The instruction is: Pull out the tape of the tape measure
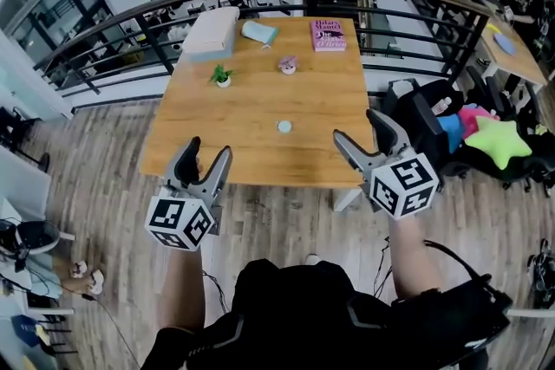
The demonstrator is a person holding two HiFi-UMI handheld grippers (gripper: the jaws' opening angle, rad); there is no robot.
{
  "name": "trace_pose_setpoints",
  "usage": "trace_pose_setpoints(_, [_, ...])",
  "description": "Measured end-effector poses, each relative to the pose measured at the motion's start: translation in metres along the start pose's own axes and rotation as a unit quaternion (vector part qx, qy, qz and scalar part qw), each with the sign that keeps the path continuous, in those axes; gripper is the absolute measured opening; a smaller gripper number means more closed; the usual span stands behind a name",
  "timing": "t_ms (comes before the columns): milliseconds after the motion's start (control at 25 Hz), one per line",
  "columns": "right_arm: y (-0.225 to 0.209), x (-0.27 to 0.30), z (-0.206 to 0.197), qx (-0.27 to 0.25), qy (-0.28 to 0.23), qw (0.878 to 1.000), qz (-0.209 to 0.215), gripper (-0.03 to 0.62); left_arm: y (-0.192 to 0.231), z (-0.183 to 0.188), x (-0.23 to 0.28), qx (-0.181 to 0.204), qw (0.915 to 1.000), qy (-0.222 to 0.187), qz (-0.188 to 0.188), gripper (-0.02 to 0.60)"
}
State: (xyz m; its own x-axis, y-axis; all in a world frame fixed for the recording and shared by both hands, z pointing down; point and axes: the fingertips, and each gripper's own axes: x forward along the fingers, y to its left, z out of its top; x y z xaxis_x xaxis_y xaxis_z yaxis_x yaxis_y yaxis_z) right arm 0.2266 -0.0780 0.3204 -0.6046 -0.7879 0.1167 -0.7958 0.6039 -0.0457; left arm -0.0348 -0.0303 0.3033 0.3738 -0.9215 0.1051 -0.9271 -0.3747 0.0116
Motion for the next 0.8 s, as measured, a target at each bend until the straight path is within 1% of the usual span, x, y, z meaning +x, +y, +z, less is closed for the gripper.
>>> trace_pose_setpoints(160, [-0.005, 0.021, -0.006, 0.003, 0.009, 1.0, -0.007, 0.336, 0.019, -0.004, 0.016, -0.013, 0.9999, 0.003, -0.005, 0.298])
trace_pose_setpoints(240, [-0.005, 0.031, -0.009, 0.004, 0.015, 1.0, -0.014, 0.336, 0.03, -0.009, 0.024, -0.015, 0.9998, 0.004, -0.014, 0.298])
trace_pose_setpoints(400, [-0.006, 0.051, -0.004, -0.005, 0.019, 0.999, -0.042, 0.336, 0.054, -0.012, 0.051, -0.016, 0.9986, 0.002, -0.051, 0.298])
trace_pose_setpoints(600, [0.006, 0.09, 0.007, -0.006, 0.023, 0.996, -0.081, 0.336, 0.104, -0.002, 0.079, -0.005, 0.9954, -0.007, -0.095, 0.298])
trace_pose_setpoints(800, [0.008, 0.126, 0.019, -0.009, 0.022, 0.993, -0.114, 0.336, 0.146, 0.003, 0.106, -0.003, 0.9924, -0.015, -0.122, 0.298])
